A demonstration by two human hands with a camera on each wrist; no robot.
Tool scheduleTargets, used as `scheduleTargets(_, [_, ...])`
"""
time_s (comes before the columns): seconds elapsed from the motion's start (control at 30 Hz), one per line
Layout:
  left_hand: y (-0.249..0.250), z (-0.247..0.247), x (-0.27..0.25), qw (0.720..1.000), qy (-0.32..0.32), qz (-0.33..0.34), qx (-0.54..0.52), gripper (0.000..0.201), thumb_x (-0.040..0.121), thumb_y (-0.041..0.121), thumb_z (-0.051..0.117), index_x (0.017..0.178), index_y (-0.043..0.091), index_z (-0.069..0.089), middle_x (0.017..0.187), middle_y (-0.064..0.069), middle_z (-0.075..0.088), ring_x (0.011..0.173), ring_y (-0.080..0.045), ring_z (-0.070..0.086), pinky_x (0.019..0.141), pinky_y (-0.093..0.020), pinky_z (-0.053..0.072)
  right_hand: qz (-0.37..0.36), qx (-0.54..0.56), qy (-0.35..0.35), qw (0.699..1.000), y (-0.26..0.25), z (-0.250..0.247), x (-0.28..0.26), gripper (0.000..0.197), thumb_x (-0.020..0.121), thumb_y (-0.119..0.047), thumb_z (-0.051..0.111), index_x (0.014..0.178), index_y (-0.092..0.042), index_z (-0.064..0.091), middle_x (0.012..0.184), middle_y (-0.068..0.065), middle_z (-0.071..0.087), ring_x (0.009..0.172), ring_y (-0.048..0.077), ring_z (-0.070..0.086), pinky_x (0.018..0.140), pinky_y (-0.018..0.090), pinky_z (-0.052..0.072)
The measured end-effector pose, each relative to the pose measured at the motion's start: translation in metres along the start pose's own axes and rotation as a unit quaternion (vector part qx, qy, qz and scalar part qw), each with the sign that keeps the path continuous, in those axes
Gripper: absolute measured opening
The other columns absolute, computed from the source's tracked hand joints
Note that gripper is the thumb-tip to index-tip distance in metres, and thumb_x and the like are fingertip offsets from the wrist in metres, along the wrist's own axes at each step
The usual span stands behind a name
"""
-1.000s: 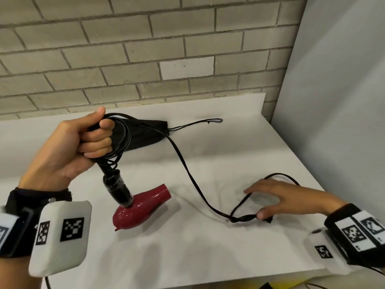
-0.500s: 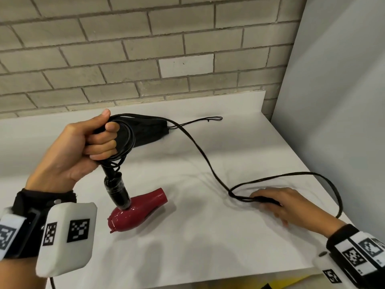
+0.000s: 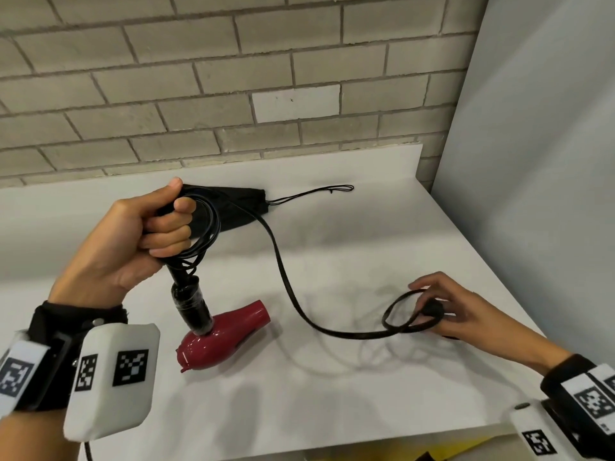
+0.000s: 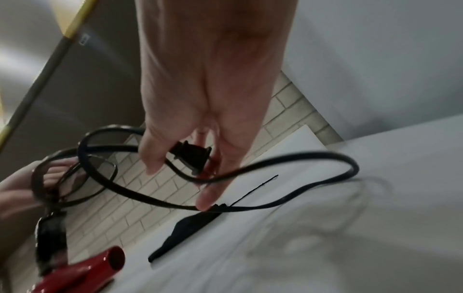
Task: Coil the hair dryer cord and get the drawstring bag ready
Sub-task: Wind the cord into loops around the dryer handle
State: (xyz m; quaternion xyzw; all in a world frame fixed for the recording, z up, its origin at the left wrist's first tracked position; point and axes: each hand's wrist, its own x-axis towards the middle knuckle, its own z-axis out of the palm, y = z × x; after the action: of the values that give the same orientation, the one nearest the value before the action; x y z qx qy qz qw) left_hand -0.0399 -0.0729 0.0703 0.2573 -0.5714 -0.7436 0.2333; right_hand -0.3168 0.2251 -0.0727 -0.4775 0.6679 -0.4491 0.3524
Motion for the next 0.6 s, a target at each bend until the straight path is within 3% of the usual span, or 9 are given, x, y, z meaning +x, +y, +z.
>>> scheduleTargets(0.1, [0.000,-0.002,0.000,1.000,0.001,-0.002,-0.002,0.033,0.087,0.033,0.047,0.060,0.016,0.049,0.052,0.009,0.008,0.040,-0.009,0.003,0.031,-0.017,0.012,-0.013,-0.009,0.006,1.000,-0.003,-0.004,0.000,0.059,0.063,-0.061,0.073,0.103,-0.020,0.061,0.099,0.003,0.066,0.097,0.022,0.065,0.087,0.031,0.051])
scheduleTargets(0.17, [0.000,-0.002,-0.001,1.000,0.004,-0.002,-0.002,0.033,0.088,0.033,0.046,0.060,0.016,0.049,0.052,0.009,0.008,0.040,-0.008,0.003,0.031,-0.017,0.013,-0.035,-0.137,0.051,0.989,-0.006,-0.011,0.003,0.059,0.056,-0.079,0.064,0.084,-0.027,0.066,0.090,-0.003,0.065,0.089,0.014,0.063,0.082,0.023,0.049])
scheduleTargets(0.27, [0.000,-0.004,-0.001,1.000,0.011,0.002,-0.003,0.036,0.092,0.032,0.042,0.061,0.016,0.048,0.049,0.010,0.009,0.040,-0.009,0.004,0.031,-0.017,0.012,-0.052,-0.396,0.143,0.906,-0.005,-0.036,0.004,0.059,0.058,-0.085,0.047,0.066,-0.028,0.061,0.064,-0.008,0.057,0.072,0.011,0.053,0.063,0.021,0.040])
scheduleTargets(0.33, [0.001,-0.006,-0.001,1.000,0.017,0.005,-0.011,0.038,0.095,0.031,0.040,0.061,0.016,0.048,0.040,0.012,0.017,0.040,-0.009,0.004,0.032,-0.017,0.012,-0.043,-0.494,0.139,0.857,-0.003,-0.052,0.004,0.068,0.058,-0.088,0.038,0.059,-0.023,0.058,0.062,-0.011,0.053,0.069,0.014,0.048,0.059,0.024,0.035])
scheduleTargets(0.4, [0.002,-0.009,-0.001,0.999,0.026,0.010,-0.021,0.039,0.096,0.031,0.039,0.060,0.016,0.048,0.037,0.014,0.023,0.040,-0.009,0.004,0.032,-0.017,0.011,0.038,-0.551,0.088,0.829,-0.002,-0.062,-0.001,0.064,0.060,-0.087,0.043,0.058,-0.024,0.051,0.070,-0.010,0.051,0.070,0.015,0.050,0.055,0.025,0.034])
scheduleTargets(0.47, [0.004,-0.013,-0.001,0.999,0.032,0.014,-0.024,0.041,0.095,0.031,0.039,0.059,0.017,0.049,0.040,0.013,0.017,0.040,-0.009,0.004,0.032,-0.017,0.012,0.163,-0.597,0.061,0.783,0.010,-0.077,-0.009,0.057,0.061,-0.082,0.055,0.061,-0.027,0.039,0.076,-0.011,0.047,0.074,0.012,0.051,0.053,0.022,0.031])
scheduleTargets(0.53, [0.004,-0.015,-0.002,0.999,0.036,0.015,-0.020,0.041,0.095,0.032,0.040,0.057,0.017,0.050,0.049,0.010,0.009,0.040,-0.009,0.003,0.032,-0.016,0.013,0.290,-0.601,0.021,0.744,0.021,-0.089,-0.018,0.063,0.047,-0.083,0.062,0.064,-0.028,0.035,0.078,-0.013,0.042,0.075,0.010,0.047,0.058,0.022,0.035])
scheduleTargets(0.6, [0.002,-0.015,-0.002,0.999,0.031,0.013,-0.014,0.040,0.094,0.032,0.041,0.058,0.017,0.050,0.053,0.009,0.007,0.040,-0.009,0.004,0.031,-0.016,0.014,0.353,-0.572,-0.028,0.740,0.045,-0.106,-0.023,0.062,0.044,-0.070,0.076,0.066,-0.032,0.031,0.079,-0.014,0.037,0.075,0.008,0.041,0.068,0.025,0.040])
